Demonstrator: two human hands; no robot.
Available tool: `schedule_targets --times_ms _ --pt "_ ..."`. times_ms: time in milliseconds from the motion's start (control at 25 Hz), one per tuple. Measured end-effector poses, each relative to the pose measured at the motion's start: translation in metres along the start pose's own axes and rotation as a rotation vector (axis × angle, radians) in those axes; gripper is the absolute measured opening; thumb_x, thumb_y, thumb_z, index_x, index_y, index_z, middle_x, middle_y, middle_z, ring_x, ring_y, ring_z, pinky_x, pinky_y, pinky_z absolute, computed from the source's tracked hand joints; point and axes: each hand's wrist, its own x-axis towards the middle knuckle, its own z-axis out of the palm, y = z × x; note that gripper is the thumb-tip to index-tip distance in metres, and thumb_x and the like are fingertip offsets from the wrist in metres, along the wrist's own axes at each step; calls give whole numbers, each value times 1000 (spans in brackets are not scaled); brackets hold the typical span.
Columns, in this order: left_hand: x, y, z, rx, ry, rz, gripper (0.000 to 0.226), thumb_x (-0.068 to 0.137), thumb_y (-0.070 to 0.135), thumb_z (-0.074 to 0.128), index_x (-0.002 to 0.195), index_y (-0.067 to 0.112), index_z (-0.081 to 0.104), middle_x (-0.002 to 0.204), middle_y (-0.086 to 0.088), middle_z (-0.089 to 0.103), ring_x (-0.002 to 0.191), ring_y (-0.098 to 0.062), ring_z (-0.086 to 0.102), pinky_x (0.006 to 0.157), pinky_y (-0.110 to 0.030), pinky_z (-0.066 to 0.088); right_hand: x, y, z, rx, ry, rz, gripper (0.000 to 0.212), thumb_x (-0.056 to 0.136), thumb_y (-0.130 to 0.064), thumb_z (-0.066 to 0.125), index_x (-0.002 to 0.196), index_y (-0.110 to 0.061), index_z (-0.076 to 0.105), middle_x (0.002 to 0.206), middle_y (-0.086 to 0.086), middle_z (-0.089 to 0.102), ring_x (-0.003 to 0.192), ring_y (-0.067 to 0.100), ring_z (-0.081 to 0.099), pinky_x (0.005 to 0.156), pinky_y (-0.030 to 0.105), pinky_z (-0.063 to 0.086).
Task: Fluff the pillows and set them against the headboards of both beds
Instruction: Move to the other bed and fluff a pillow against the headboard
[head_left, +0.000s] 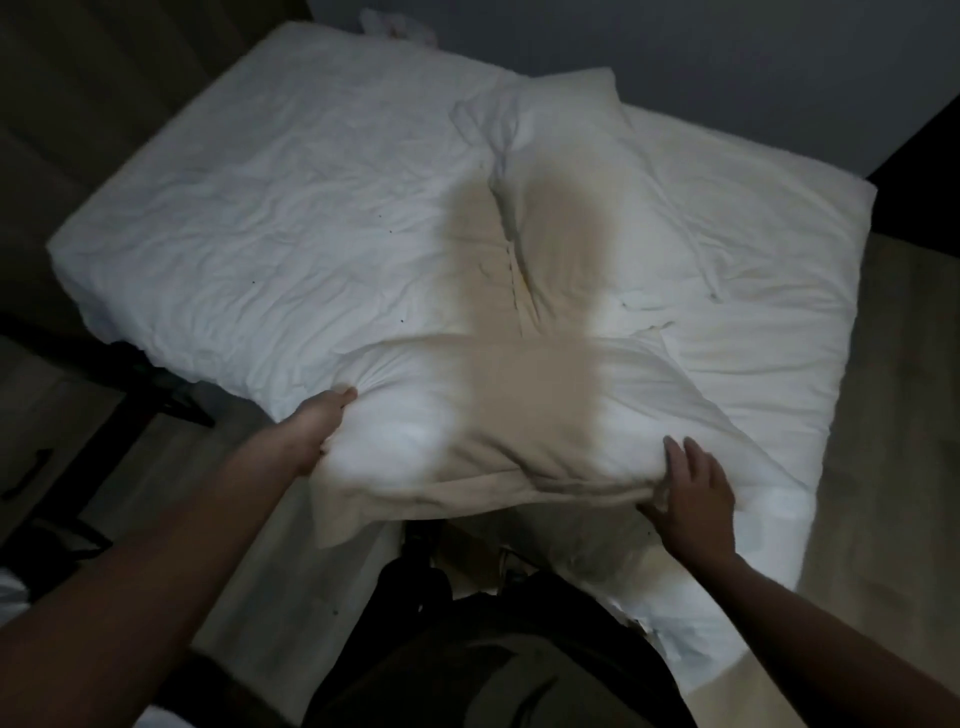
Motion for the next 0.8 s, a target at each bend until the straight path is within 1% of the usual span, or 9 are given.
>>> schedule_targets --times_ms 80,160,240,360,400,480,520,640,800 --pt "-18 4 -1 -29 -29 -14 60 106 38 54 152 2 42 120 -14 62 93 -28 61 80 -34 50 24 -3 -16 8 87 -88 54 80 -21 65 133 -11 63 134 17 66 122 41 60 100 51 47" --pt "-25 4 -7 -74 -71 -37 49 108 34 51 145 2 51 101 -10 64 83 -25 60 68 -34 49 42 -7 -38 43 74 -201 49 76 -12 57 123 -8 71 125 17 73 114 39 69 96 47 53" --pt "-31 8 -21 -146 -124 -36 37 109 29 48 138 7 55 105 -10 65 91 -25 62 81 -37 51 55 -12 -70 95 86 -267 40 80 -10 62 119 -8 74 120 17 76 108 39 72 88 43 56" --pt "-31 17 -58 -169 -121 -9 32 110 22 45 132 3 58 124 -18 67 102 -26 64 102 -44 49 80 -33 -118 127 157 -344 27 86 -24 56 102 -12 73 100 14 77 91 41 71 70 41 54" --pt "-31 22 -70 -184 -100 22 26 109 20 43 123 6 59 114 -20 71 93 -24 67 95 -43 55 87 -43 -132 119 168 -364 24 88 -28 52 93 -14 70 92 13 76 85 41 69 66 40 51" --pt "-33 34 -86 -280 -30 61 17 108 15 39 114 10 54 74 -8 72 60 -13 66 60 -30 61 102 -59 -147 96 148 -377 27 96 -33 47 80 -16 61 79 9 72 80 40 67 61 39 45" --pt "-33 38 -90 -314 7 71 18 107 10 38 118 12 52 68 -4 68 51 -10 62 49 -24 58 109 -64 -152 88 129 -375 30 99 -36 49 82 -16 63 81 10 73 84 40 68 62 38 43" --pt "-28 38 -85 -269 100 129 34 105 0 43 134 13 56 89 -7 62 52 -11 57 41 -19 53 120 -78 -144 59 25 -406 30 103 -43 53 97 -19 71 98 16 76 99 39 70 72 40 46" --pt "-24 22 -44 -11 174 236 25 100 -3 51 113 1 73 89 -12 70 59 -18 61 56 -28 58 106 -86 -103 -36 -173 -492 32 104 -45 47 110 -23 70 112 14 75 108 37 69 81 41 50"
